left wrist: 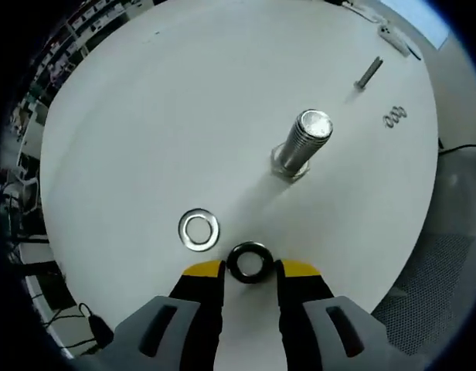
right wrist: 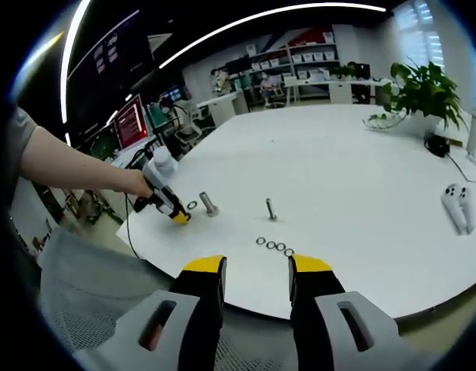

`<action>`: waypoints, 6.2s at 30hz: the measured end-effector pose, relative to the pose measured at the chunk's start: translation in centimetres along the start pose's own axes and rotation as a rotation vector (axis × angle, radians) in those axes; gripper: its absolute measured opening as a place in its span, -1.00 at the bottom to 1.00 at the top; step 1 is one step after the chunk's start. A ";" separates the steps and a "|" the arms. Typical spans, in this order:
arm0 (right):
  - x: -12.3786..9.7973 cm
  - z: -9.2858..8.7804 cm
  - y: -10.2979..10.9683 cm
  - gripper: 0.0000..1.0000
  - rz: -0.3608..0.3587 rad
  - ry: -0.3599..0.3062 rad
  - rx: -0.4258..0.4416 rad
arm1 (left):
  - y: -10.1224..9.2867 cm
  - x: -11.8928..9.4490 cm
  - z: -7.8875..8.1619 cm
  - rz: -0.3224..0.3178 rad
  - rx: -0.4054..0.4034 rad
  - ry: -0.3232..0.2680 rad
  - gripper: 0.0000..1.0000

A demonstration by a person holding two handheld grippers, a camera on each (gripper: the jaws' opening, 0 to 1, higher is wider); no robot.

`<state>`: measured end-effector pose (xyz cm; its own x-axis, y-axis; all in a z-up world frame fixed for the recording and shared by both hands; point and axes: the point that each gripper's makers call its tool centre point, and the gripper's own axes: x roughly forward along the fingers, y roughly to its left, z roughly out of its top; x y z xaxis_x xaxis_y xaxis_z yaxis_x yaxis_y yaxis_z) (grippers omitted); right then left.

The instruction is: Place the washer onto the threaded stud by aligning its center hole with the stud, sliding it down to the base, and recovering from edge contact or off-axis alignment until the washer reaches the visible bottom stop.

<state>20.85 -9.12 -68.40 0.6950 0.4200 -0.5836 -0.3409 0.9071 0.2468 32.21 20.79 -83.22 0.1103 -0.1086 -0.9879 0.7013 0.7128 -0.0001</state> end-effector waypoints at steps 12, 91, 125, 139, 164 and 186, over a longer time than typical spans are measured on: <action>0.0 0.0 0.0 -0.30 0.002 -0.001 0.001 | -0.5 0.4 -0.1 0.002 0.034 -0.021 -0.58; 0.1 0.0 0.1 -0.33 0.010 0.001 0.005 | -2.2 -6.5 7.5 -0.035 0.131 -0.266 -0.63; 0.0 0.2 -0.1 -0.33 -0.003 -0.008 0.011 | -3.5 -4.5 9.1 -0.023 0.285 -0.179 -0.63; -0.1 0.2 -0.2 -0.34 -0.009 -0.010 0.017 | -3.5 -2.7 9.0 -0.015 0.340 -0.129 -0.63; 0.0 0.0 -0.2 -0.35 -0.005 -0.003 0.014 | -3.3 0.1 8.4 -0.032 0.327 -0.078 -0.61; 0.0 0.0 0.0 -0.35 0.003 -0.002 0.009 | -2.9 -1.3 8.3 -0.008 0.283 -0.152 -0.42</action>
<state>20.90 -9.10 -68.40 0.6950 0.4227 -0.5816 -0.3369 0.9061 0.2558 35.86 13.13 -80.71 0.1935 -0.2311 -0.9535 0.8683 0.4927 0.0568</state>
